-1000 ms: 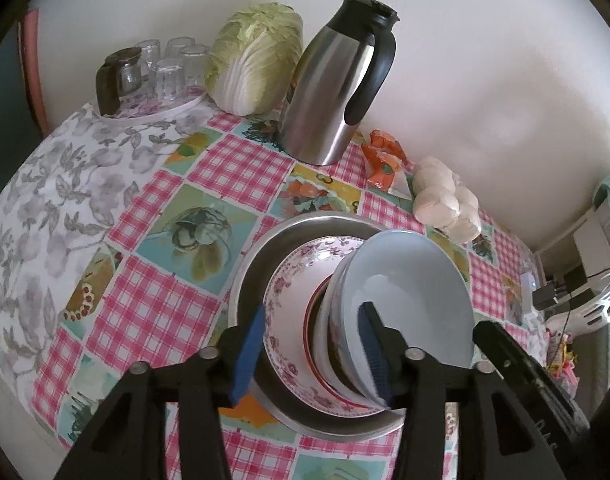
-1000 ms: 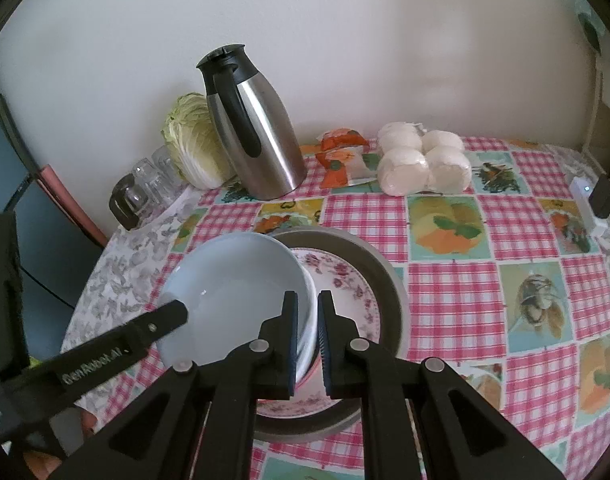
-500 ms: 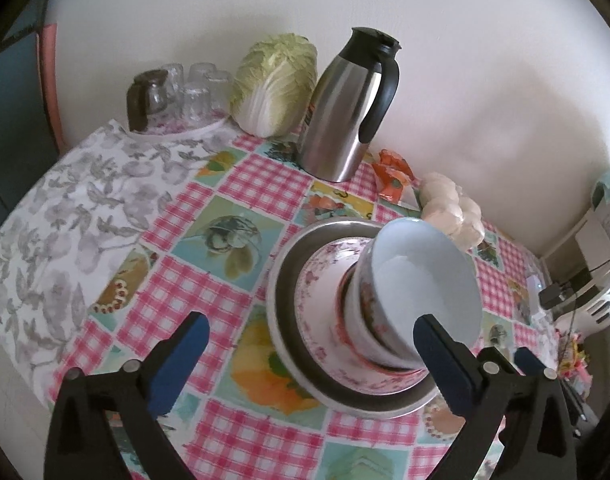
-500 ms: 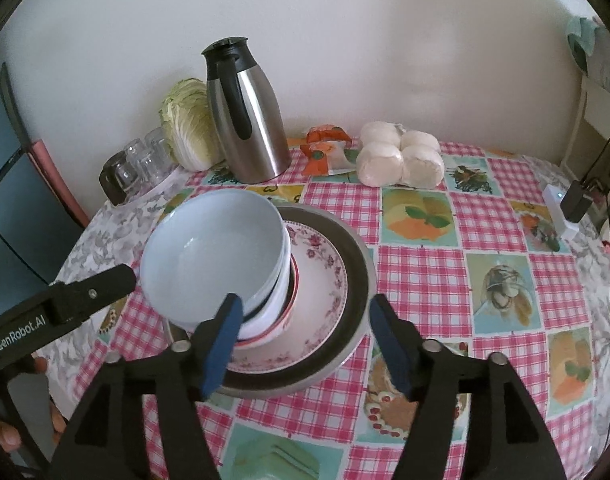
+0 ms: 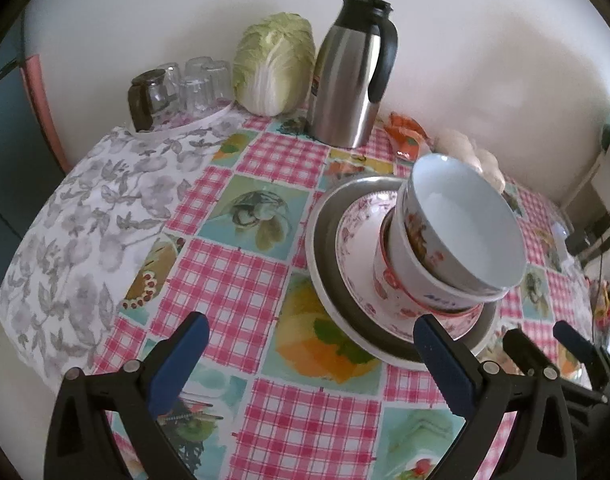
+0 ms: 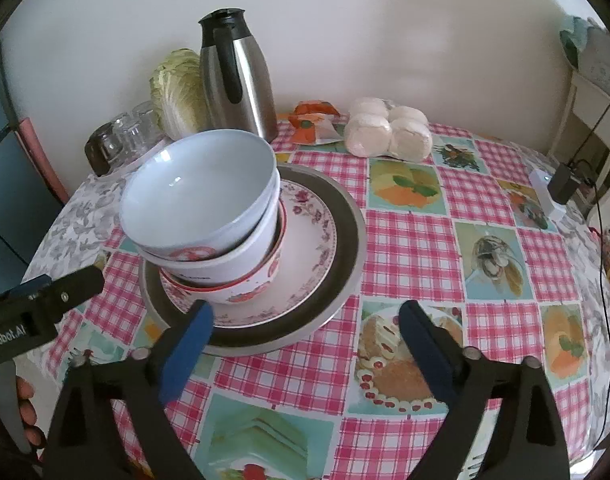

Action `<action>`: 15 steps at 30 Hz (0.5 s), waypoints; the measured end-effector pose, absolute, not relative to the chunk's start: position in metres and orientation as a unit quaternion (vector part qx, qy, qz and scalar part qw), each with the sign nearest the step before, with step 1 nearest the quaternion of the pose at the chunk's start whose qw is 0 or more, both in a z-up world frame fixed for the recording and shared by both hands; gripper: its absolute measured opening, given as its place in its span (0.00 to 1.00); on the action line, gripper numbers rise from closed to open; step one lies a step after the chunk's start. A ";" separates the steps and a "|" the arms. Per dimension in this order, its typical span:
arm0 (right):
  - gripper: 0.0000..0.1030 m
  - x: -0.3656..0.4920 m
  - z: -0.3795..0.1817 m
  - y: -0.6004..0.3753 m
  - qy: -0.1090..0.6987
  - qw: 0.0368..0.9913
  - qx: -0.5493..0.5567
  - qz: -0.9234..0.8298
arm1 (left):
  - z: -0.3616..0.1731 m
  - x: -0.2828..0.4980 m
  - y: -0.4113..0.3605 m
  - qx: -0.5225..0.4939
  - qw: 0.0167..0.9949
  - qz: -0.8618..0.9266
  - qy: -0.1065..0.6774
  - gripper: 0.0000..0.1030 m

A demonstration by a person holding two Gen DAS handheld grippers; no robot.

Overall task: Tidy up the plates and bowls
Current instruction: 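Withdraw both tools away from the stacked dishes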

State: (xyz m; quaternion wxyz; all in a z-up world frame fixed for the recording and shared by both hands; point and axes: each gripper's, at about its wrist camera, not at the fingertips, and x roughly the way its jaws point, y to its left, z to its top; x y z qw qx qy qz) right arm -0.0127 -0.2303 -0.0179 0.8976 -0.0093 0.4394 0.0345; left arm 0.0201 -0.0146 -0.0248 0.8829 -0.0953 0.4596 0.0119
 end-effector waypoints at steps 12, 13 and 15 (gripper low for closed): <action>0.92 -0.016 -0.021 -0.236 0.445 0.895 -0.005 0.015 | -0.043 0.023 -0.031 -0.018 0.871 -0.017 0.491 1.00; 0.92 -0.016 -0.022 -0.236 0.446 0.895 -0.006 0.013 | -0.044 0.023 -0.032 -0.017 0.871 -0.020 0.491 1.00; 0.92 -0.016 -0.023 -0.236 0.449 0.894 -0.006 0.011 | -0.045 0.024 -0.035 -0.012 0.869 -0.027 0.493 1.00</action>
